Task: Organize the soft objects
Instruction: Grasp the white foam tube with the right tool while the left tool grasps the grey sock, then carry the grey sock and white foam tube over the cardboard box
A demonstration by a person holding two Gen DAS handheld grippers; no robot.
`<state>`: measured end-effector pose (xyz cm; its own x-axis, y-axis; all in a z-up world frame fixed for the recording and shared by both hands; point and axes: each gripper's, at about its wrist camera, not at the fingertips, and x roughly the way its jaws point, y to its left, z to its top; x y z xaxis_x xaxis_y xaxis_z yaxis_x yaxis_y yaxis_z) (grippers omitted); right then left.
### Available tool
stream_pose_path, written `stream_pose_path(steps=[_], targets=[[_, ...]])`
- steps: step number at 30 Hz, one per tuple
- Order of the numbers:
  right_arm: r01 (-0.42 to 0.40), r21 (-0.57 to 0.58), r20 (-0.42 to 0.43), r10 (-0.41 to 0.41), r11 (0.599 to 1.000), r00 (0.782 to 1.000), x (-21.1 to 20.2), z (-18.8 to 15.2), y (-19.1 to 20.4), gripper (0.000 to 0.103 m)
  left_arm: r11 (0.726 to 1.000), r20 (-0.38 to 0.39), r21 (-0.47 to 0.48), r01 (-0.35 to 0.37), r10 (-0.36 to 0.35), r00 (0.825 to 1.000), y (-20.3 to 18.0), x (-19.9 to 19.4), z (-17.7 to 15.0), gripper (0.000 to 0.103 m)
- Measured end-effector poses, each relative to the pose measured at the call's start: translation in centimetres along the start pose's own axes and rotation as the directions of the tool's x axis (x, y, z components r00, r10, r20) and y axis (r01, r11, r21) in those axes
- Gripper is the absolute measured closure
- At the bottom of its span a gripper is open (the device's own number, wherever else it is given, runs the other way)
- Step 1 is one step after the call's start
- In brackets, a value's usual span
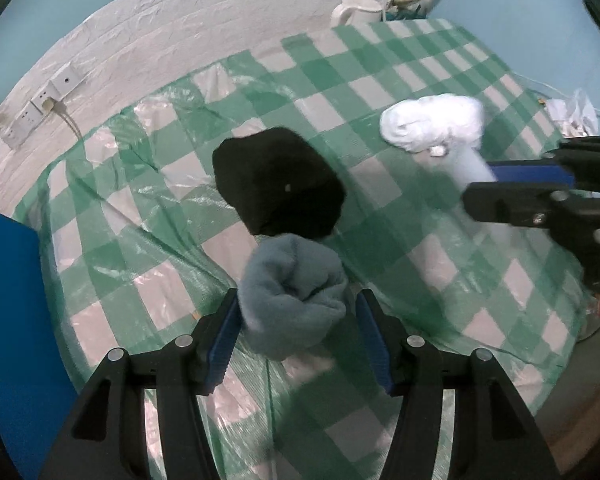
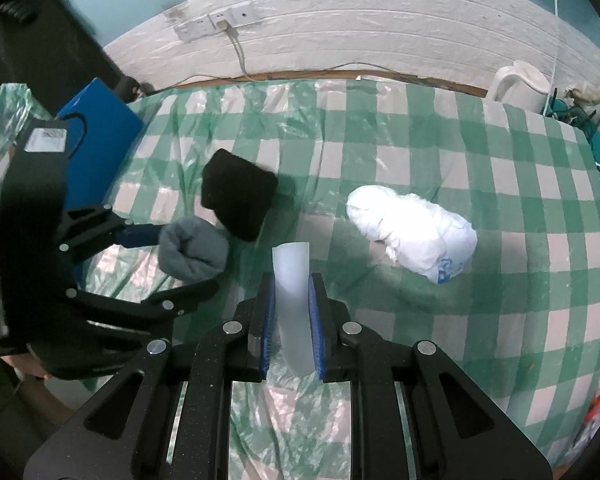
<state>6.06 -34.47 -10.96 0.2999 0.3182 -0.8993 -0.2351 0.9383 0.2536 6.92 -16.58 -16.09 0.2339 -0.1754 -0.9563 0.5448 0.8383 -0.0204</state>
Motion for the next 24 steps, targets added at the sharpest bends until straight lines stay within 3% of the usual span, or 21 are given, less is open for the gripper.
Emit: stream_pose_path(steps=[6, 8, 14, 24], targets=[[0.013, 0.010, -0.008, -0.013, 1.000, 1.000, 0.4, 0.0, -0.6, 0.087, 0.999, -0.019, -0.036, -0.001, 0.000, 1.000, 0.9, 1.1, 0.2, 0.045], [0.014, 0.011, -0.008, -0.014, 1.000, 1.000, 0.5, 0.0, -0.5, 0.087, 0.999, -0.015, -0.039, -0.004, 0.004, 1.000, 1.0, 1.0, 0.3, 0.056], [0.016, 0.000, 0.001, -0.016, 1.000, 1.000, 0.2, -0.1, 0.0, 0.087, 1.000, 0.005, -0.024, -0.015, 0.015, 1.000, 1.3, 0.5, 0.1, 0.067], [0.018, -0.016, 0.031, -0.017, 1.000, 0.999, -1.3, 0.1, 1.1, 0.087, 0.999, 0.050, -0.023, -0.025, 0.026, 0.998, 1.3, -2.2, -0.8, 0.068]])
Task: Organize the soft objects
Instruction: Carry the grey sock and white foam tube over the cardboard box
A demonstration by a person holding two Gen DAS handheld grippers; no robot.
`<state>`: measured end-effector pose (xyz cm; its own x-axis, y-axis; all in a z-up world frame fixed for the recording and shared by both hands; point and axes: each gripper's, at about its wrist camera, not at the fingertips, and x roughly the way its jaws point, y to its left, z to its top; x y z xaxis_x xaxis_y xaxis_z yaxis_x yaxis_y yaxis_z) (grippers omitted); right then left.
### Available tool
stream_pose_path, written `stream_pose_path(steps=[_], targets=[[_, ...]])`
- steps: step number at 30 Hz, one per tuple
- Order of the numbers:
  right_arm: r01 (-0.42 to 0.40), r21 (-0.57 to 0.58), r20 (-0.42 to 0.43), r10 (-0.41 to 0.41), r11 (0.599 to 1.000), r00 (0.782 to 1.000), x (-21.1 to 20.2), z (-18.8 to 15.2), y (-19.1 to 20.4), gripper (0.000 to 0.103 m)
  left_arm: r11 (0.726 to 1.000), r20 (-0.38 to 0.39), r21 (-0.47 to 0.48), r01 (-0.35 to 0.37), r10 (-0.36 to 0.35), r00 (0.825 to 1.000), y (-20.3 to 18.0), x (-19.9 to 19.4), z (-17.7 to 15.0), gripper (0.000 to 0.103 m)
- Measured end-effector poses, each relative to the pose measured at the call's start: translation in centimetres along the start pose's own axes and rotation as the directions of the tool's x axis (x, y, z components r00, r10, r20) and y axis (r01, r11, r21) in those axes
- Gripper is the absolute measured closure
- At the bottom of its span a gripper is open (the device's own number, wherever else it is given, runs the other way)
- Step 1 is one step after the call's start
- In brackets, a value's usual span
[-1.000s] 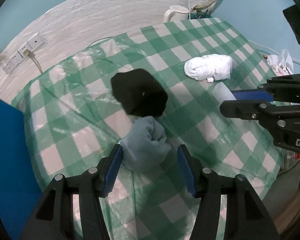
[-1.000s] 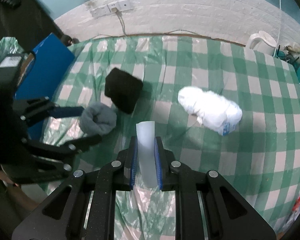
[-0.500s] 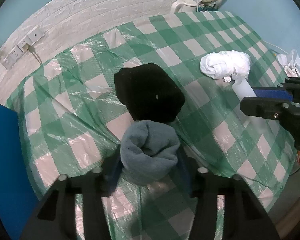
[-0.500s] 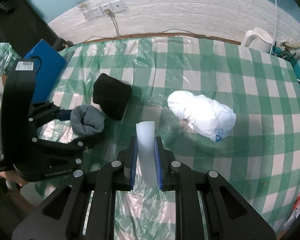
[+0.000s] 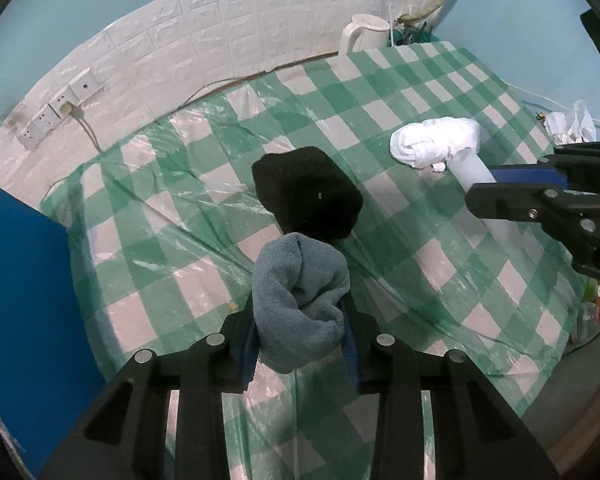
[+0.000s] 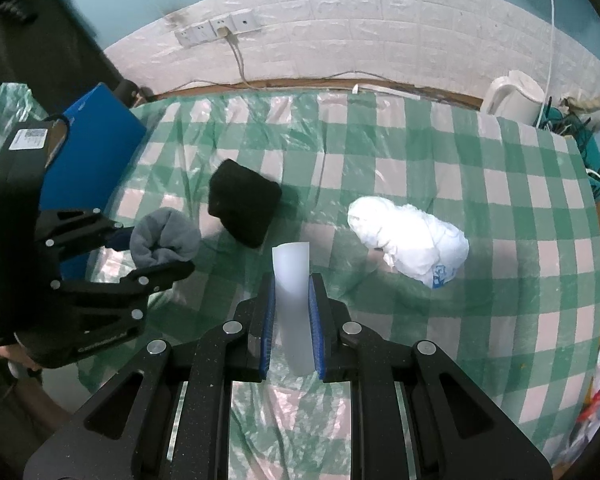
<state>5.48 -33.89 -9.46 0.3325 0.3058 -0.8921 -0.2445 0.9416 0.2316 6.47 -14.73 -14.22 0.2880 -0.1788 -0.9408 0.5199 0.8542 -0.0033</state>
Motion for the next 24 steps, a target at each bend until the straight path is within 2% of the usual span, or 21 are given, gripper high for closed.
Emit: stream_pose_path(steps=[12, 17, 24], targets=[[-0.010, -0.032, 0.040, 0.011, 0.999, 0.999, -2.0, 0.6, 2.5, 0.087, 1.000, 0.055, -0.017, -0.006, 0.007, 0.998, 1.1, -3.9, -1.1, 0.068], [-0.015, -0.047, 0.048, 0.017, 0.999, 0.999, -2.5, 0.9, 3.9, 0.087, 0.999, 0.073, -0.046, 0.010, -0.006, 0.997, 1.7, -5.6, -1.7, 0.068], [-0.031, -0.075, 0.061, 0.035, 0.997, 0.997, -3.2, 1.5, 6.4, 0.087, 0.996, 0.092, -0.086, -0.005, 0.013, 0.996, 3.0, -7.7, -2.7, 0.068]])
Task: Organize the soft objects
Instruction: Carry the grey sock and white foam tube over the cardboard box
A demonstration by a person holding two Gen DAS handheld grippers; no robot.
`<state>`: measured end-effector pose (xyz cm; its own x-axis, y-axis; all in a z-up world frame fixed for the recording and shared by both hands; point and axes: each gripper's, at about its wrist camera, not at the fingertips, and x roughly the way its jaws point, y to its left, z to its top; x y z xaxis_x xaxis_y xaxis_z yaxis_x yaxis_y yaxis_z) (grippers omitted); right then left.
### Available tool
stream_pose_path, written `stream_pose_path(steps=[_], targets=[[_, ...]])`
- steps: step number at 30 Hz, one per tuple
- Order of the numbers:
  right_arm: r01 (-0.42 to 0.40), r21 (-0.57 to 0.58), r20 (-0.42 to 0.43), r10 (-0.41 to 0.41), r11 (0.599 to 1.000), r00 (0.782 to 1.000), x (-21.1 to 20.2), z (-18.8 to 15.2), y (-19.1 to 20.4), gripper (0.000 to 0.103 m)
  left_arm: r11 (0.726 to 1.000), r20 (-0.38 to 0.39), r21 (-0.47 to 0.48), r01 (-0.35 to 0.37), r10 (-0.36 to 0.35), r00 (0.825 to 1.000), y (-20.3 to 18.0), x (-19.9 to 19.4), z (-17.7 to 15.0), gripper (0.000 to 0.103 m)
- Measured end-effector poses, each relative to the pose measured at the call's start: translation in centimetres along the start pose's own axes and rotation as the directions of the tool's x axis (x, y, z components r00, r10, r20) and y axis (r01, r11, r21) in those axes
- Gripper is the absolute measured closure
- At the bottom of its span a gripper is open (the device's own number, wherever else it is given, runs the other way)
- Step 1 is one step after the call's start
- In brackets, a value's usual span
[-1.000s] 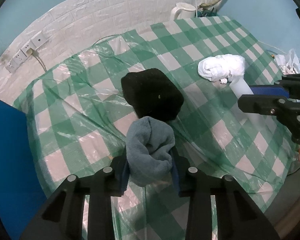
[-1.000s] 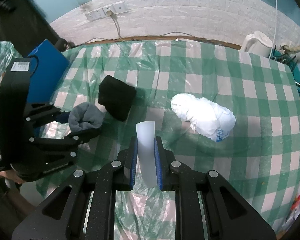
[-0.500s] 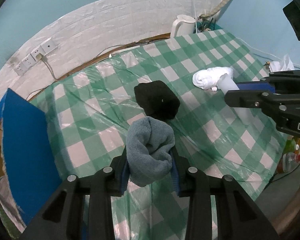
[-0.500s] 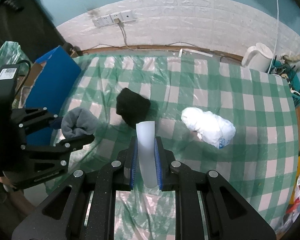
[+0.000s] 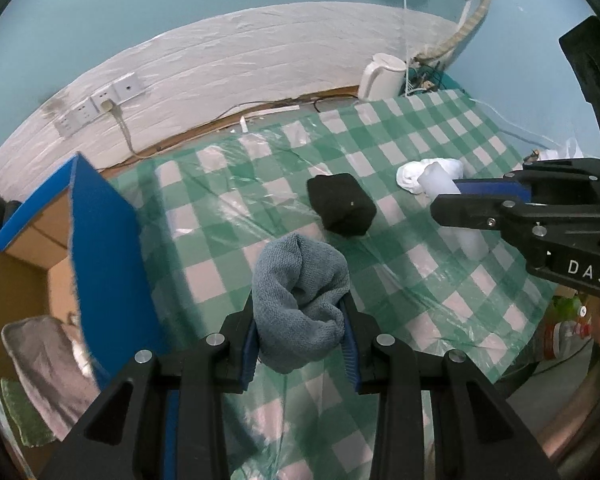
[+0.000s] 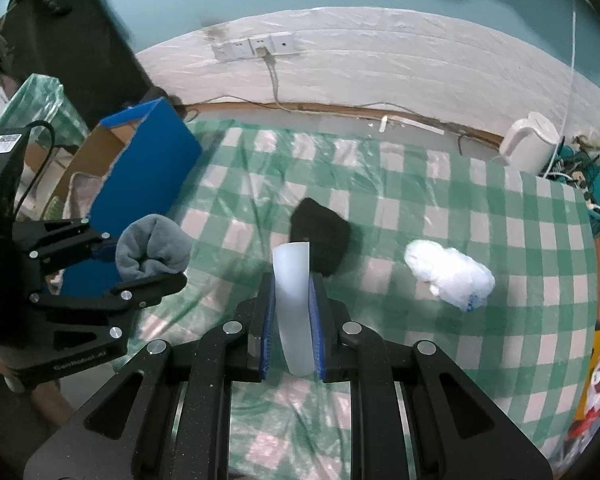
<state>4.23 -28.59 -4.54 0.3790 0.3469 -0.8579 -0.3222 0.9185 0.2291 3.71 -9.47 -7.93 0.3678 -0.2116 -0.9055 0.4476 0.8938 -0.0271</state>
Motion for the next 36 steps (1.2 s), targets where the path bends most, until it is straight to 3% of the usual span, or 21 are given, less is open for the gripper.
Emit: stream_pose_path(steps=[19, 36], targets=[[-0.048, -0.068, 0.012, 0.049, 0.997, 0.999, 0.2, 2.3, 6.7, 0.087, 0.996, 0.062, -0.075, -0.047, 0.052, 0.997, 4.8, -5.1, -2.6, 0.068], [-0.087, -0.153, -0.004, 0.087, 0.984, 0.996, 1.8, 4.6, 13.8, 0.087, 0.984, 0.076, -0.168, -0.066, 0.079, 0.994, 10.2, -7.1, -5.3, 0.068]])
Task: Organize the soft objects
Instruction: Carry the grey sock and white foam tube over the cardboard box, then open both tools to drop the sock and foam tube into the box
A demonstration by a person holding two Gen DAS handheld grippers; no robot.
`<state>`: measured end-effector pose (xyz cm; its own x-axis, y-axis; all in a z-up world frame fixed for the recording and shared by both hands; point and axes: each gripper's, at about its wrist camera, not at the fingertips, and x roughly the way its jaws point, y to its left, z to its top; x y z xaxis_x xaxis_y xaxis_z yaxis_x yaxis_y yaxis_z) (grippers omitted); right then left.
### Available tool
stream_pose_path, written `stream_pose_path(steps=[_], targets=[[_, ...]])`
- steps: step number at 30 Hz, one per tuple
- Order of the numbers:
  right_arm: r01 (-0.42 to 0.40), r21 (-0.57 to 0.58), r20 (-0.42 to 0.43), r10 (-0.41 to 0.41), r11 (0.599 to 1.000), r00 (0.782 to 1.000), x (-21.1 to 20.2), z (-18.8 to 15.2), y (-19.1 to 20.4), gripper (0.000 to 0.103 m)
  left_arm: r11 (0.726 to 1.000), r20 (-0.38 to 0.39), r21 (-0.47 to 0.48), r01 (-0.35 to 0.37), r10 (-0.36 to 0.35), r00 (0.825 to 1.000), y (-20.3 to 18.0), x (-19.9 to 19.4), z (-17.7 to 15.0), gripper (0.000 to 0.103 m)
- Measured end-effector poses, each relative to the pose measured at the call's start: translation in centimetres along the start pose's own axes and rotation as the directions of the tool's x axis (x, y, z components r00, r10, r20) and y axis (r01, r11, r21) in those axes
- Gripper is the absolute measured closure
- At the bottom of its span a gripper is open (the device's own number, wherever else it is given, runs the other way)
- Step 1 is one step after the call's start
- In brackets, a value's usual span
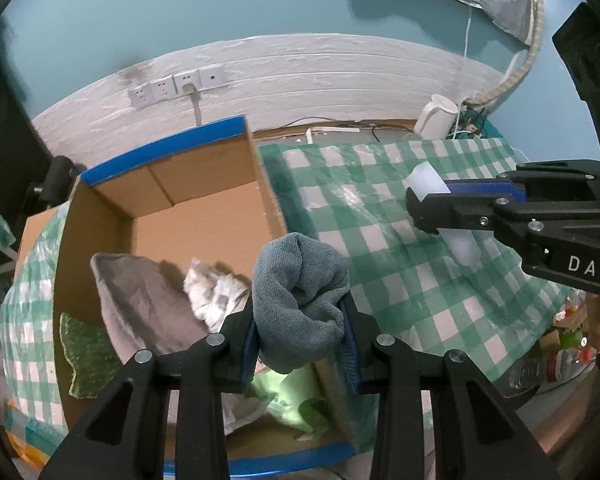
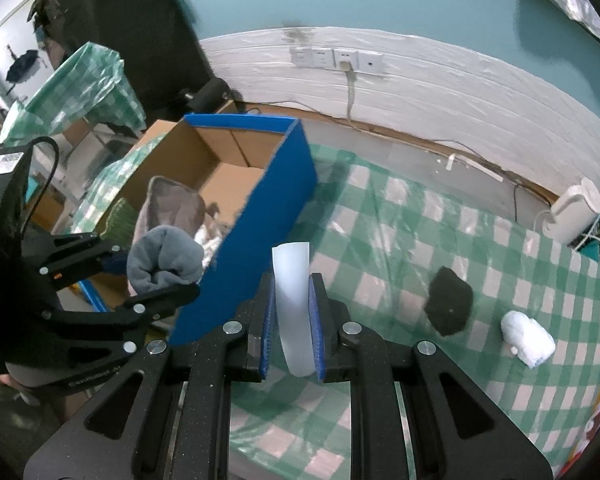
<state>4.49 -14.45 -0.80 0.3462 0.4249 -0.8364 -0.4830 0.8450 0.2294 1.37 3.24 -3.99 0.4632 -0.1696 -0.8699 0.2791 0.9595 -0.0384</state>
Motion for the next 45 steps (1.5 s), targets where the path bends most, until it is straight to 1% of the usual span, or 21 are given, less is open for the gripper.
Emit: stream_pose_path(steps=[10, 16, 26, 28, 32, 33, 34, 35, 36, 38, 39, 40, 45], targets=[[-0.037, -0.055, -0.032, 0.035, 0.998, 0.999, 2.4, 1.8, 4.0, 0.087, 0.999, 0.003, -0.049, -0.024, 0.024, 1.000, 3.4, -0.9, -1.2, 0.068], [-0.057, -0.071, -0.052, 0.053, 0.996, 0.997, 3.8, 2.7, 5.7, 0.087, 0.995, -0.012, -0.095, -0.034, 0.033, 0.999, 6.0, -0.8, -2.0, 0.068], [-0.093, -0.095, -0.092, 0.084, 0.991, 0.992, 6.3, 3.5, 8.1, 0.087, 0.991, -0.028, -0.126, -0.053, 0.050, 0.998, 8.2, -0.5, -2.9, 0.068], [-0.095, -0.100, -0.100, 0.085, 0.991, 0.991, 6.7, 3.5, 8.6, 0.087, 0.990, -0.034, -0.132, -0.057, 0.053, 0.998, 8.5, -0.3, -3.1, 0.066], [-0.109, -0.121, -0.112, 0.096, 0.987, 0.989, 7.3, 3.3, 9.6, 0.086, 0.985, -0.049, -0.155, -0.073, 0.066, 0.997, 9.3, 0.1, -3.4, 0.065], [-0.112, -0.123, -0.113, 0.098, 0.986, 0.989, 7.4, 3.2, 9.7, 0.084, 0.984, -0.052, -0.164, -0.076, 0.068, 0.996, 9.5, 0.2, -3.5, 0.065], [-0.111, -0.124, -0.113, 0.098, 0.986, 0.989, 7.4, 3.1, 9.7, 0.081, 0.983, -0.056, -0.172, -0.072, 0.063, 0.996, 9.7, 0.2, -3.5, 0.063], [-0.109, -0.123, -0.111, 0.095, 0.986, 0.989, 7.4, 3.1, 9.7, 0.076, 0.982, -0.057, -0.178, -0.069, 0.059, 0.997, 9.8, 0.3, -3.6, 0.061], [-0.109, -0.123, -0.108, 0.096, 0.986, 0.989, 7.4, 3.1, 9.7, 0.068, 0.980, -0.059, -0.187, -0.070, 0.060, 0.996, 10.0, 0.3, -3.6, 0.059], [-0.107, -0.126, -0.096, 0.095, 0.986, 0.991, 7.3, 3.1, 9.7, 0.063, 0.977, -0.064, -0.202, -0.071, 0.060, 0.996, 10.3, 0.4, -3.5, 0.052], [-0.103, -0.126, -0.091, 0.092, 0.987, 0.992, 7.1, 3.1, 9.6, 0.059, 0.976, -0.067, -0.208, -0.071, 0.058, 0.996, 10.4, 0.4, -3.6, 0.051], [-0.101, -0.125, -0.088, 0.091, 0.987, 0.992, 7.1, 3.1, 9.5, 0.057, 0.974, -0.068, -0.214, -0.074, 0.061, 0.996, 10.5, 0.4, -3.6, 0.051], [-0.087, -0.113, -0.072, 0.079, 0.990, 0.994, 6.4, 3.1, 8.6, 0.056, 0.970, -0.057, -0.236, -0.065, 0.053, 0.997, 10.7, 0.1, -3.4, 0.050]])
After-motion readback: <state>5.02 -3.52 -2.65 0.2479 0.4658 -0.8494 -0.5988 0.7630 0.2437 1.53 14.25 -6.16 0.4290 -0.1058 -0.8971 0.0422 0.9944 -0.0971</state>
